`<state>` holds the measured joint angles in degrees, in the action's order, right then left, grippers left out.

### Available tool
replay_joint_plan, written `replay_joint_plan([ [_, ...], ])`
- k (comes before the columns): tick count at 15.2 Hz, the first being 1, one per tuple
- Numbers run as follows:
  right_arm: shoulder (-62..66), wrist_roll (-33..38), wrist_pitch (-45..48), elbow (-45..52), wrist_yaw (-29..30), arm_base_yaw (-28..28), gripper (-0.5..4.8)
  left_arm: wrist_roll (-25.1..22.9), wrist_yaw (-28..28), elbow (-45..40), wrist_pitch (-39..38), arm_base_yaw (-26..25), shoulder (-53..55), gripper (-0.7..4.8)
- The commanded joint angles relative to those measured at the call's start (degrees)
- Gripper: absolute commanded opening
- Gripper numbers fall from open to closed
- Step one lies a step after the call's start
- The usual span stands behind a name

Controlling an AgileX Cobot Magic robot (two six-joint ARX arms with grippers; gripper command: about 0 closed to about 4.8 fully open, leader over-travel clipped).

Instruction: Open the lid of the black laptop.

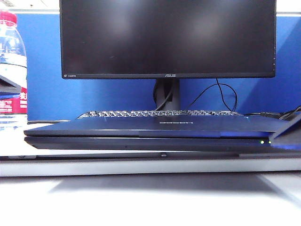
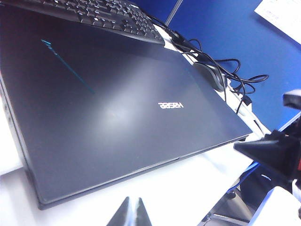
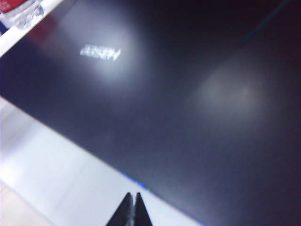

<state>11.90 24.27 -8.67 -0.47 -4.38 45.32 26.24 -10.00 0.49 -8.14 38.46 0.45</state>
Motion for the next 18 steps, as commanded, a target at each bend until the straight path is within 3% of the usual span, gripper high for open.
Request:
replay_joint_plan([
  [1, -0.04, -0.81, 1.66, 0.15, -3.96, 0.04, -0.06, -0.76, 0.13, -0.07, 0.11, 0.00, 0.04, 0.21],
  [4, -0.04, -0.81, 1.60, 0.17, -4.81, 0.04, -0.06, -1.66, 0.04, -0.07, -1.44, 0.00, 0.04, 0.20],
  [8, -0.04, -0.83, 2.25, 0.15, -7.21, 0.02, -0.06, -2.27, -4.20, 0.02, -1.22, 0.00, 0.11, 0.17],
  [12, -0.04, -1.62, 2.91, 0.17, -7.50, 0.04, -0.06, -2.69, -3.04, 0.02, -1.38, -0.04, 1.77, 0.16],
  [15, -0.04, -1.62, 2.95, 0.15, -7.48, 0.04, -0.06, -3.58, -9.18, 0.22, -0.79, -0.04, 9.09, 0.15],
  [18, -0.04, -1.62, 2.95, 0.15, -7.34, 0.07, -0.06, -3.74, -5.11, 1.97, 2.89, -0.04, 13.94, 0.16],
])
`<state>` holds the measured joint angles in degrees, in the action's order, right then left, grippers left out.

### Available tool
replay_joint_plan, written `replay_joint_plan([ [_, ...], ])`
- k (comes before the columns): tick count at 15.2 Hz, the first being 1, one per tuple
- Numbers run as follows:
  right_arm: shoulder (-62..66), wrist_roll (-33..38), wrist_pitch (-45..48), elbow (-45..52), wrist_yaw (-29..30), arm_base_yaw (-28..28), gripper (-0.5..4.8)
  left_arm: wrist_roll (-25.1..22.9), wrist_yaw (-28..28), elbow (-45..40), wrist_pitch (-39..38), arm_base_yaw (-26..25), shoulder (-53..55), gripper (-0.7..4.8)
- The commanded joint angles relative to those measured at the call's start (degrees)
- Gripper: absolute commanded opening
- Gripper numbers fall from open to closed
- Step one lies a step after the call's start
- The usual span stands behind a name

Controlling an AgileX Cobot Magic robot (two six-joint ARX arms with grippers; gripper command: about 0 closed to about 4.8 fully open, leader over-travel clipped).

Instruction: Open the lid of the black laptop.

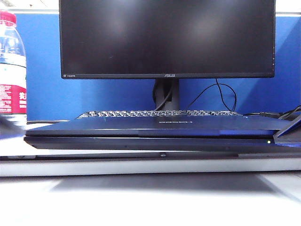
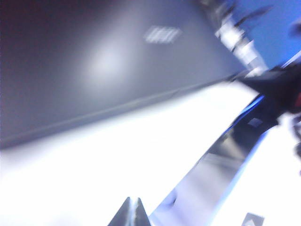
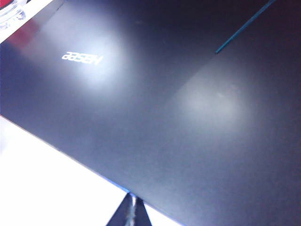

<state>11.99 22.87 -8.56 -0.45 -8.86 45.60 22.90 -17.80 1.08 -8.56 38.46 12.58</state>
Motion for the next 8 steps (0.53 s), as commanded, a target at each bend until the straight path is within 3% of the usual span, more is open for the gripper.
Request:
replay_joint_plan([
  [1, -0.13, -0.22, 2.82, 0.15, -2.84, -0.20, -0.06, -0.42, 3.19, 1.81, 4.92, -0.04, 2.86, 0.16],
  [3, -0.13, -0.20, 2.84, 0.15, -2.84, -0.17, -0.06, -0.68, 3.50, 2.38, 5.77, -0.04, 5.99, 0.16],
  [5, -0.13, -0.22, 2.86, 0.13, -2.84, -0.15, -0.06, -0.42, -0.66, 2.47, 10.88, -0.04, 10.60, 0.16],
  [8, -0.13, -0.20, 2.91, 0.13, -2.86, -0.13, -0.06, -2.91, -0.02, 5.07, 12.98, -0.04, 17.62, 0.17],
])
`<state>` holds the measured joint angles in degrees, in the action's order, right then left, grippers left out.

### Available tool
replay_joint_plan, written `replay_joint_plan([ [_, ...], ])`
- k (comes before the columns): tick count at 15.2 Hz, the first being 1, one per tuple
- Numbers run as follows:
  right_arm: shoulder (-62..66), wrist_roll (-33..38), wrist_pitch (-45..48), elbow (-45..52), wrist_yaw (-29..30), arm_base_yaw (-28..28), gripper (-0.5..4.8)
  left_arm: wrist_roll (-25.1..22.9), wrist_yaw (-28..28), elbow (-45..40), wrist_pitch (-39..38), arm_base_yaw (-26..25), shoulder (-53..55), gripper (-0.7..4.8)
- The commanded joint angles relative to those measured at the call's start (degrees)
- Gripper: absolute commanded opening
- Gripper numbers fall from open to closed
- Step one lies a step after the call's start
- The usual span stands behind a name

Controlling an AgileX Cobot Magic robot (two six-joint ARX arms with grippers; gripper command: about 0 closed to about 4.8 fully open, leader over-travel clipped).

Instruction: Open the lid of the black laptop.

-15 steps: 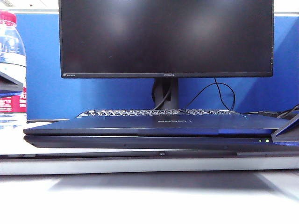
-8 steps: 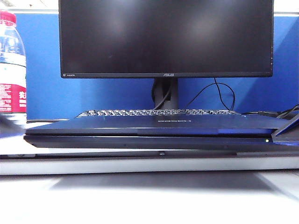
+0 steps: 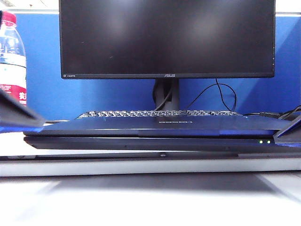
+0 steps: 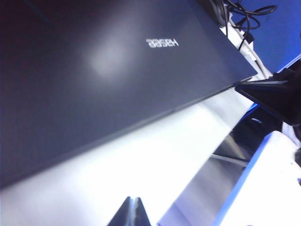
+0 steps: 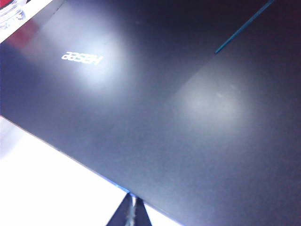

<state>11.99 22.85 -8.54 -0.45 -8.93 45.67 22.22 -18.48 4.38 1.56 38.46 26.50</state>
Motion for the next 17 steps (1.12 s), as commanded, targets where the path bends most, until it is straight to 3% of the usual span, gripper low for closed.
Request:
replay_joint_plan([
  [1, -0.13, -0.17, 3.06, 0.13, -2.80, -0.17, -0.06, -2.29, 0.44, 2.01, 4.70, -0.02, 5.88, 0.17],
  [6, -0.13, -0.17, 3.87, 0.13, -2.80, -0.17, -0.06, -2.25, -0.83, 1.99, 14.95, 0.04, 16.55, 0.22],
  [8, -0.13, -0.17, 4.00, 0.15, -2.95, -0.17, -0.06, -2.21, 1.79, 2.01, 19.12, 0.07, 19.17, 0.21],
  [17, -0.15, -0.17, 4.15, 0.13, -2.95, -0.17, -0.06, -1.64, 0.61, 3.82, 17.31, 0.57, 20.85, 0.21],
])
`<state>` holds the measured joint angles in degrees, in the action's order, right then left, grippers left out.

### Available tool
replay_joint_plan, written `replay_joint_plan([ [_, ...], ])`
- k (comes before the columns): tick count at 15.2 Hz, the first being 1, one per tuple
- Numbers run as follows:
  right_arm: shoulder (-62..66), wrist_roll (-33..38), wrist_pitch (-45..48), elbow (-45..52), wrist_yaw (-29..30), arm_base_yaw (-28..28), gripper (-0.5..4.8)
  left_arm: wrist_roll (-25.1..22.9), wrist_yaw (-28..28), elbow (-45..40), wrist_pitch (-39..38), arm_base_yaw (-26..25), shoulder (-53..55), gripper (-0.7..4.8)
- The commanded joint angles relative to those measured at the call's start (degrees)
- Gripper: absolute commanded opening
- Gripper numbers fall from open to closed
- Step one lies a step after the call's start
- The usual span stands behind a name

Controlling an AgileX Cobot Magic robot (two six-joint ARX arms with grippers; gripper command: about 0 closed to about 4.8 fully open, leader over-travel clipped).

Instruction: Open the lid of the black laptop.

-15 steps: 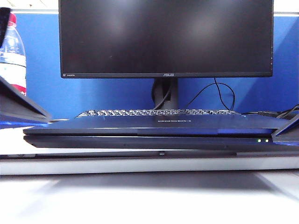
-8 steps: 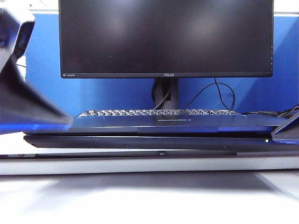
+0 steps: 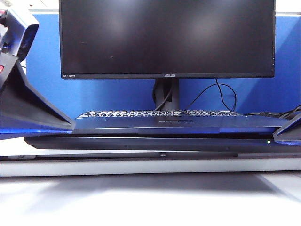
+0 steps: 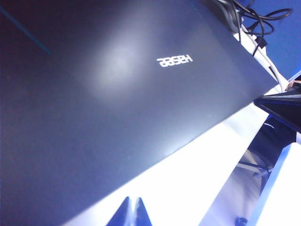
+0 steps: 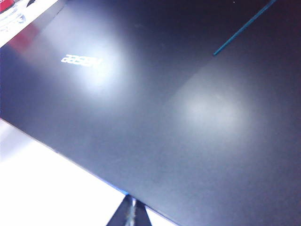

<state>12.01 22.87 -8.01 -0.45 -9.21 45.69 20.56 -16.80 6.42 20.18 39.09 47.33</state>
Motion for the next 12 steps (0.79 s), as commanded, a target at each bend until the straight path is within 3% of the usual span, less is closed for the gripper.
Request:
replay_joint_plan([
  [1, -0.17, -0.20, 3.63, 0.13, -2.67, -0.22, -0.06, 0.00, -1.03, 2.84, -2.69, -0.07, 0.17, 0.21],
  [7, -0.17, -0.20, 4.15, 0.13, -2.67, -0.24, -0.06, 0.57, -2.69, 3.48, -8.17, -0.07, 0.26, 0.21],
  [12, -0.20, -0.22, 4.46, 0.13, -2.67, -0.24, -0.06, 1.97, 1.20, 3.48, -7.78, -0.07, 0.28, 0.21],
])
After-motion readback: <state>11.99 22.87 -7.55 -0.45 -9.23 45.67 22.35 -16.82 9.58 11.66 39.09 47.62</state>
